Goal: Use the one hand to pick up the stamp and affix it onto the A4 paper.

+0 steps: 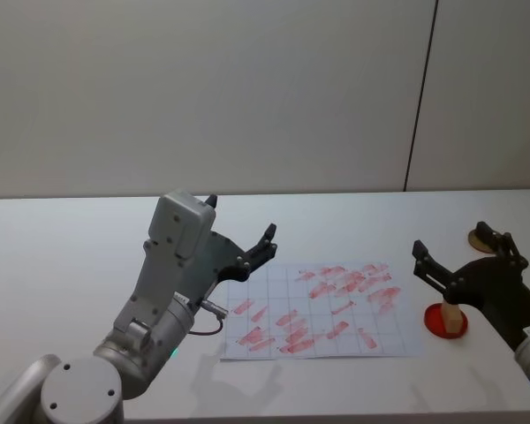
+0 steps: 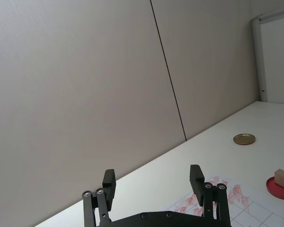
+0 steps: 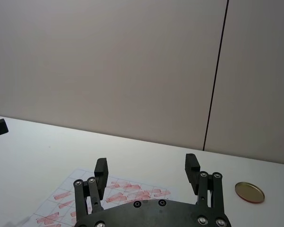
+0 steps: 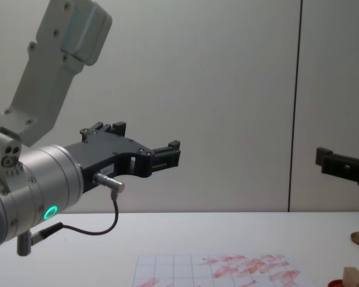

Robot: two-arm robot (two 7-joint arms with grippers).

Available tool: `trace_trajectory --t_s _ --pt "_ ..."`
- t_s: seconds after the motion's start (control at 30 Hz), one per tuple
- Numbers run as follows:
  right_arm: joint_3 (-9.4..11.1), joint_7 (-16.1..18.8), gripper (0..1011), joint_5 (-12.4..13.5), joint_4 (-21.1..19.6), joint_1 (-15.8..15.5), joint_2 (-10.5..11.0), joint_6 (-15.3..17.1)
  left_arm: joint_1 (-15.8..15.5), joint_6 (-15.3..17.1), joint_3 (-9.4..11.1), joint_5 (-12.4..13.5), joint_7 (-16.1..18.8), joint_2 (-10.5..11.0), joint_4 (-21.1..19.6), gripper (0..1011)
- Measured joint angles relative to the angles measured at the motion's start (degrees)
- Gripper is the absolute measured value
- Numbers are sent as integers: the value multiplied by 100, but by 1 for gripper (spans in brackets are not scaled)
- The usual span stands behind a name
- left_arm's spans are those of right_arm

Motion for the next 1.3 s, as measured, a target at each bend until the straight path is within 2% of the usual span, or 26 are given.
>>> trace_trajectory --t_s 0.63,0.93,1.3 --pt "1 0 1001 -3 17 27 -15 26 0 0 0 0 0 0 0 993" --pt "21 -61 1001 -30 272 275 -138 295 0 0 0 0 0 0 0 993" --pt "83 -235 1001 -31 831 690 -311 825 0 0 0 0 0 0 0 993"
